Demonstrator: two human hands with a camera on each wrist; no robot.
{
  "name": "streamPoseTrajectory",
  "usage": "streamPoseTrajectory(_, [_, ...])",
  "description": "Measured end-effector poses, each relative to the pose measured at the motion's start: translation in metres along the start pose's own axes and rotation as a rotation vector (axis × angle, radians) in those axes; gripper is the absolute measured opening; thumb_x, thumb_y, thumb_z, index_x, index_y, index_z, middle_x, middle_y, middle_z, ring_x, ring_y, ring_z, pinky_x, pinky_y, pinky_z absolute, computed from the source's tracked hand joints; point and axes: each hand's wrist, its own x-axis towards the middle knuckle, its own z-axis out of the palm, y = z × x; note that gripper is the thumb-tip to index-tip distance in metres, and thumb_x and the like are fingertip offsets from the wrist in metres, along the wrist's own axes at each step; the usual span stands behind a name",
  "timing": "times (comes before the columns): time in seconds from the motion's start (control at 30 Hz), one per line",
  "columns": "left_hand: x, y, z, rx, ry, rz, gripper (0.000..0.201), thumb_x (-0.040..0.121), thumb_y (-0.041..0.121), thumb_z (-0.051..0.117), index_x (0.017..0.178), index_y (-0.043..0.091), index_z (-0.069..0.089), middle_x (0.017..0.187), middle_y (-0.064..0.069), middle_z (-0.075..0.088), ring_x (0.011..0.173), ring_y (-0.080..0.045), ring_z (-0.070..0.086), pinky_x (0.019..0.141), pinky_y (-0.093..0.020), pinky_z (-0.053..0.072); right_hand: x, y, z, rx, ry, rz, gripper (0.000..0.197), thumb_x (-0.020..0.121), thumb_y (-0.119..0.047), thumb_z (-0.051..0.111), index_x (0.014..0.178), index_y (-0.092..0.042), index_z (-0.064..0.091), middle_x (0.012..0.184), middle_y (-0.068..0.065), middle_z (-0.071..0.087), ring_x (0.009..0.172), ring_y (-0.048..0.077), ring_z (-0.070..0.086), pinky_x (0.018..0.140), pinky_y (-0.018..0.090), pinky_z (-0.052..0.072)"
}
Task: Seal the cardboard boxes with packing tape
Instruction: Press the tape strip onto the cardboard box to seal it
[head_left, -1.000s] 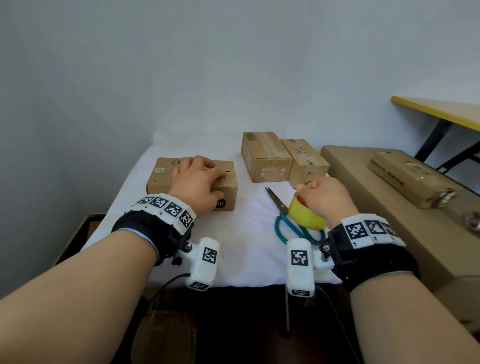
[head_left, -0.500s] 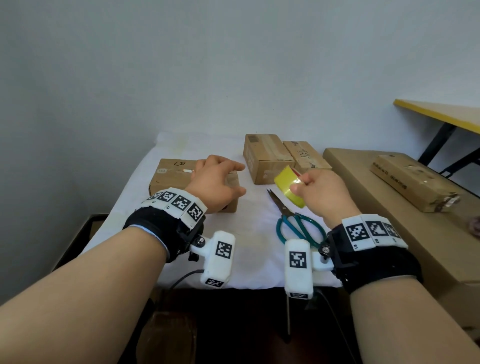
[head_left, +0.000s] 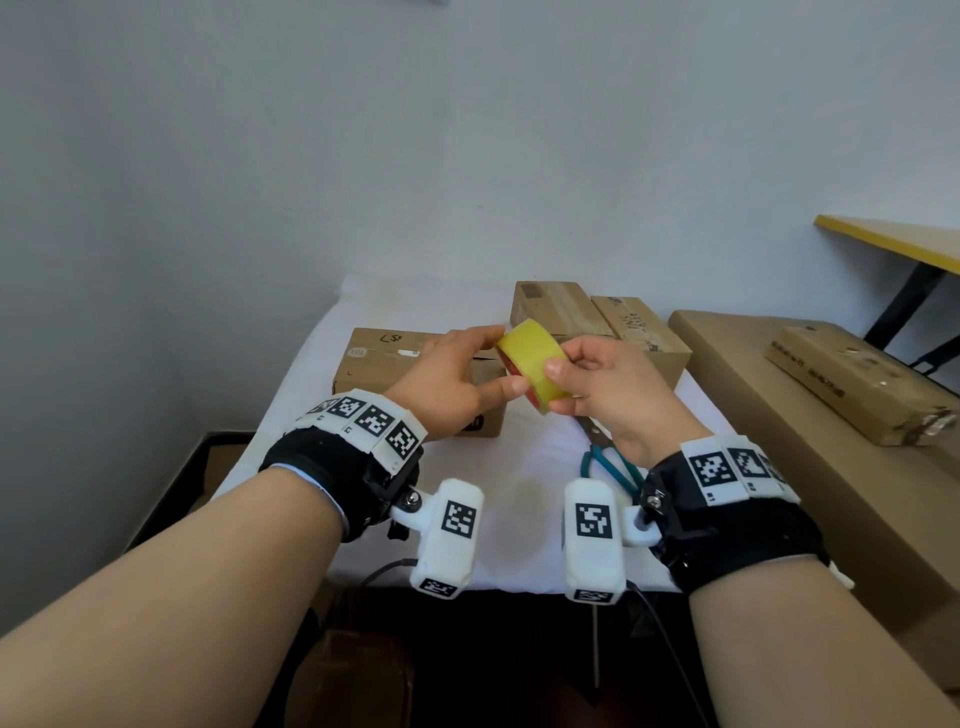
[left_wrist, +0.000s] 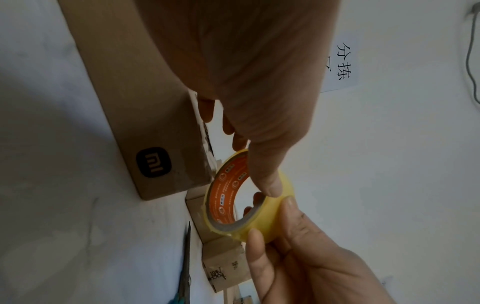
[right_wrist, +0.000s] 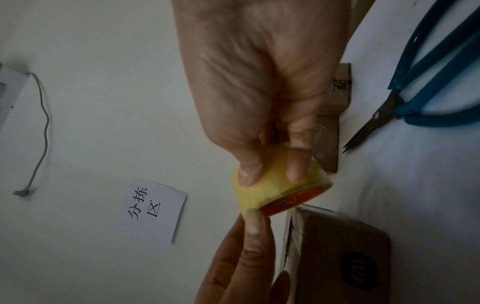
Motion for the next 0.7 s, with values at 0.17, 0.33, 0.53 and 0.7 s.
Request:
streamPoseTrajectory(0.17, [-0.001,-0.001,-0.003,-0.011,0.027,0.004,0.077,0.086,0.049,0.072,0.151,0.025,0.038,0.148,-0.001,0.045,0.143,-0.017,0.034,0.119,-0.045,0.03,-0.001,-0.006,0.005,0.032,-0.004,0.014,0.007,0.1,-0.014,0.064,0.098,-0.008,0.068,0.105,0.016,0.074,0.1,0.03,0.072,0.067,0.023,0.058])
streamPoseTrajectory(0.33, [0.001,-0.001,-0.001,-0.039,0.047,0.024,0.075,0.086,0.048,0.072,0.15,0.027,0.039,0.147,-0.001,0.045,0.143,-0.018,0.033,0.119,-0.045,0.029,-0.002,-0.012,0.006,0.061,0.007,0.0,0.011,0.099,-0.021,0.066,0.095,-0.012,0.069,0.093,0.006,0.073,0.087,0.023,0.071,0.062,0.023,0.056])
streamPoseTrajectory(0.53, [0.004,0.001,0.004,0.005,0.049,0.091,0.067,0.082,0.062,0.06,0.141,0.032,0.052,0.141,-0.001,0.051,0.139,-0.02,0.037,0.116,-0.047,0.032,-0.006,-0.015,0.003,0.074,0.033,-0.012,0.017,0.098,-0.032,0.067,0.091,-0.017,0.071,0.092,0.004,0.071,0.07,0.01,0.065,0.049,0.02,0.051])
streamPoseTrajectory(0.7, [0.008,0.004,0.008,0.037,0.119,0.118,0.075,0.073,0.071,0.059,0.136,0.031,0.059,0.135,0.001,0.057,0.136,-0.022,0.041,0.114,-0.045,0.034,-0.007,-0.012,-0.001,0.115,0.02,-0.005,0.024,0.101,-0.036,0.061,0.1,-0.014,0.072,0.106,0.013,0.072,0.082,0.02,0.07,0.058,0.025,0.056])
